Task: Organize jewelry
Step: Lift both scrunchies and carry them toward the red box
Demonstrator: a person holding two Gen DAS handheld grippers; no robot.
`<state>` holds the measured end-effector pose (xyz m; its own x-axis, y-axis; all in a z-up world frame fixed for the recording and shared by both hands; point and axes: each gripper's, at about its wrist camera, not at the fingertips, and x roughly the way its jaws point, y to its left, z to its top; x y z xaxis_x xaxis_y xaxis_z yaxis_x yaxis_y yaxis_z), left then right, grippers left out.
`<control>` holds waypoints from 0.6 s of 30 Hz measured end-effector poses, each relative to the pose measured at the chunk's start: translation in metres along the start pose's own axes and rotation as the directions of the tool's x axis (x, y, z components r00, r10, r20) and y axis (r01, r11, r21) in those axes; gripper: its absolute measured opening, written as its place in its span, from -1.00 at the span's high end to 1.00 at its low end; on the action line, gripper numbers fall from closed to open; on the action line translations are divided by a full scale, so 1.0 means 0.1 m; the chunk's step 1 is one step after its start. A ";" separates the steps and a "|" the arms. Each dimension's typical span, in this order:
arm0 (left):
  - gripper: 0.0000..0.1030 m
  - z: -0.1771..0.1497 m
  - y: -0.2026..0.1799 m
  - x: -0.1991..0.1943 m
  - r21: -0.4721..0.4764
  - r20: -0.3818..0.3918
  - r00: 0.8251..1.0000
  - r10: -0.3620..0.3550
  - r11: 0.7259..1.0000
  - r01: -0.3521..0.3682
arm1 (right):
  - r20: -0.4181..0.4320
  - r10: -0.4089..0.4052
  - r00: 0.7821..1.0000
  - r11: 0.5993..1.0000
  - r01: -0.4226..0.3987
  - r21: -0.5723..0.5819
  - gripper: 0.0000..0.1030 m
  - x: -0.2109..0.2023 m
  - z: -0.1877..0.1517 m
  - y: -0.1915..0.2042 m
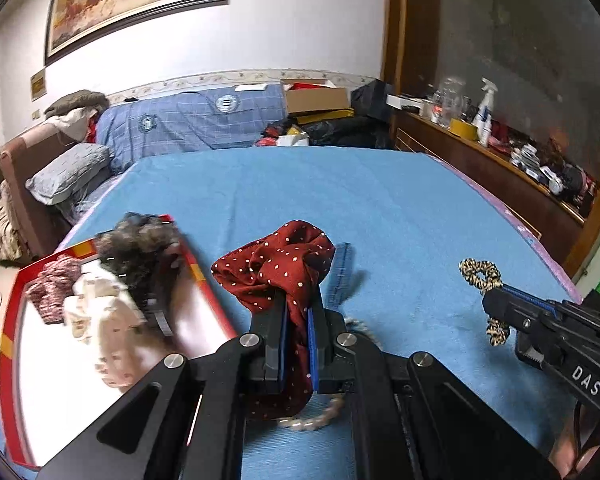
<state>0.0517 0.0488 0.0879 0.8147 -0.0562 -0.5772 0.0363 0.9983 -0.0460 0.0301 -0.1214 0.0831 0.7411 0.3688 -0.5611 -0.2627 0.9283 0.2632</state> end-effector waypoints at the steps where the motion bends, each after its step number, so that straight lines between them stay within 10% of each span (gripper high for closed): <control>1: 0.85 0.01 0.05 -0.02 -0.009 0.005 1.000 0.006 1.000 -0.006 | -0.002 0.007 1.000 1.000 -0.007 -0.011 0.76 0.01 0.01 0.08; 18: 0.85 0.03 1.22 -0.28 -0.225 -0.005 0.987 0.163 0.961 -0.160 | -0.071 0.191 0.979 0.969 -0.199 -0.147 0.75 0.43 0.21 1.35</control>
<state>0.0356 0.1724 0.1009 0.8067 0.1074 -0.5811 -0.2257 0.9648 -0.1350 0.0397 0.0192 0.1108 0.6316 0.5414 -0.5550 -0.4928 0.8329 0.2517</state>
